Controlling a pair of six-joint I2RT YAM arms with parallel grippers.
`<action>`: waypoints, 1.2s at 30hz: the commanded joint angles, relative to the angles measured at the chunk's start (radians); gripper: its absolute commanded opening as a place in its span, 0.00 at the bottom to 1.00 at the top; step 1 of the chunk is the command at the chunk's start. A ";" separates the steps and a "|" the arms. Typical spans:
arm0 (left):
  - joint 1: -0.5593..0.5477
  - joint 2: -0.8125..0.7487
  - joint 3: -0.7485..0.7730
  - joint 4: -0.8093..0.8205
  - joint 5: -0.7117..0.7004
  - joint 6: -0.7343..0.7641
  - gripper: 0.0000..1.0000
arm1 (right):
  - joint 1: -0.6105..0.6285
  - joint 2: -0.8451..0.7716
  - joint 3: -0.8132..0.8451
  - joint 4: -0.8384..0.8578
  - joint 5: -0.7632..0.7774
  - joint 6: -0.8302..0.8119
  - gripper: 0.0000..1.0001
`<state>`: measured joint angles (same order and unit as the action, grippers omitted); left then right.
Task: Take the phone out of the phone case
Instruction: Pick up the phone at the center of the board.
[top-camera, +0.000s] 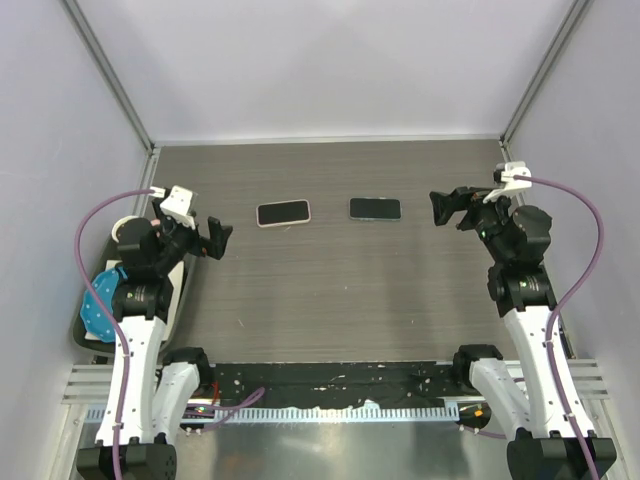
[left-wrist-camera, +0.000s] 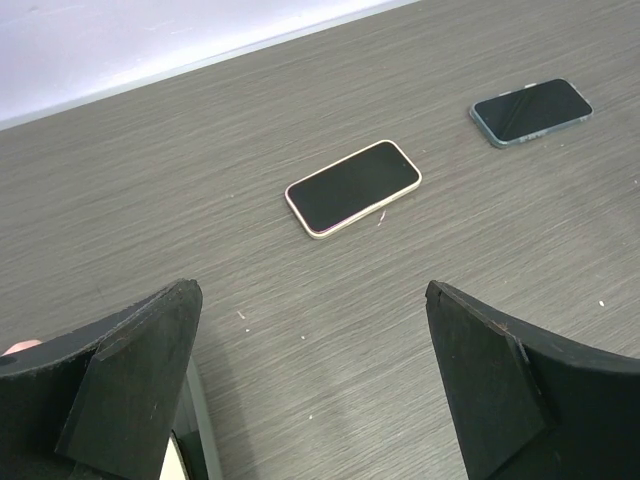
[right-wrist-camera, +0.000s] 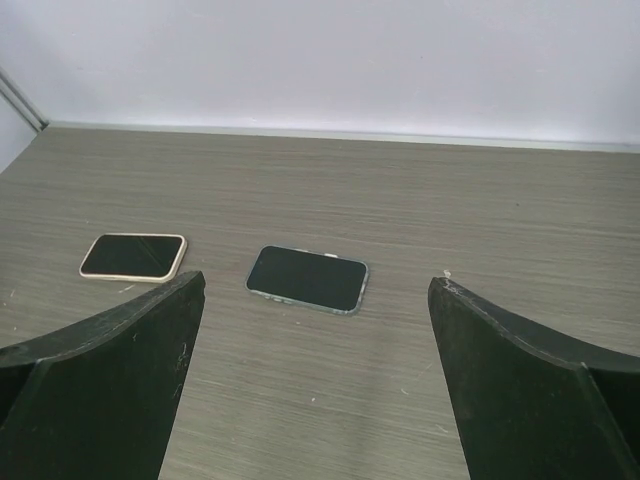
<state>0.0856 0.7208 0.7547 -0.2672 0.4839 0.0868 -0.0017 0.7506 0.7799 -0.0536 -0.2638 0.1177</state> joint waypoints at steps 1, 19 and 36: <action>0.008 0.000 -0.003 0.023 0.032 0.007 1.00 | 0.002 -0.004 0.050 0.024 0.005 0.040 1.00; -0.046 0.134 0.120 -0.076 0.124 0.085 1.00 | -0.001 0.012 -0.024 0.060 -0.118 -0.242 1.00; -0.155 0.105 0.104 -0.188 0.022 0.229 1.00 | 0.002 0.327 0.162 -0.253 -0.377 -0.665 0.99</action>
<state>-0.0681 0.8776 0.8848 -0.4469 0.5060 0.2928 -0.0029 0.9474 0.8185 -0.2283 -0.5850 -0.3897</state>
